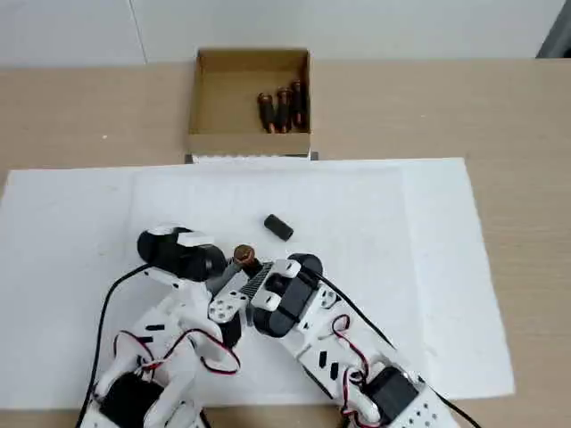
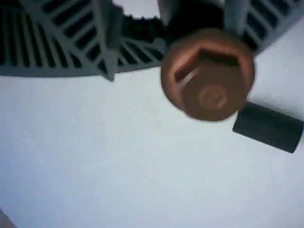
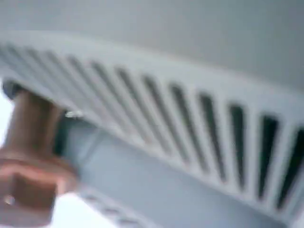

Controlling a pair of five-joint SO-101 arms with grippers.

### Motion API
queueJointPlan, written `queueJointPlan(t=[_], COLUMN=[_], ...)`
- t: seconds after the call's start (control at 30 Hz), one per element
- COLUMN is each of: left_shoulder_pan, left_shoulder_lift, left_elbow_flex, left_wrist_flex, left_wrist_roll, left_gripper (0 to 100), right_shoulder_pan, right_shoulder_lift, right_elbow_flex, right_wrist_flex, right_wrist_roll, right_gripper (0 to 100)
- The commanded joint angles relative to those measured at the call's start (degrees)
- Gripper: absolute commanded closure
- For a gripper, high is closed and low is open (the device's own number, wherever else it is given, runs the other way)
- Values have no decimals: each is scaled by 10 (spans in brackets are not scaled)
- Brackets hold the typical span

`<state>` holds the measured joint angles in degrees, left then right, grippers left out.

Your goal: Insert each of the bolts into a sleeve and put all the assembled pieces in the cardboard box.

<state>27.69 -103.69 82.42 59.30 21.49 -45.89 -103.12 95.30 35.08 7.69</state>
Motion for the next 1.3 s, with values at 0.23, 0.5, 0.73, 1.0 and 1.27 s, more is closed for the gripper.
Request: queueJointPlan(t=[0.23, 0.5, 0.73, 1.0, 1.27], left_shoulder_pan=[-77, -94, -178, -252, -264], left_shoulder_lift=[-3, -3, -3, -4, -4], left_elbow_flex=[-29, -105, -110, -8, 53], left_wrist_flex=[4, 4, 4, 4, 4], left_wrist_roll=[-76, -76, -83, -192, -221], left_gripper=[841, 870, 996, 995, 995], right_shoulder_pan=[-3, -3, 40, 120, 122], right_shoulder_lift=[-7, -7, -7, -1, 36], right_elbow_flex=[-8, -1, -1, -31, -115], right_wrist_flex=[-15, -16, -19, -15, -4], right_wrist_roll=[2, 2, 0, -66, -56], right_gripper=[996, 996, 996, 996, 996])
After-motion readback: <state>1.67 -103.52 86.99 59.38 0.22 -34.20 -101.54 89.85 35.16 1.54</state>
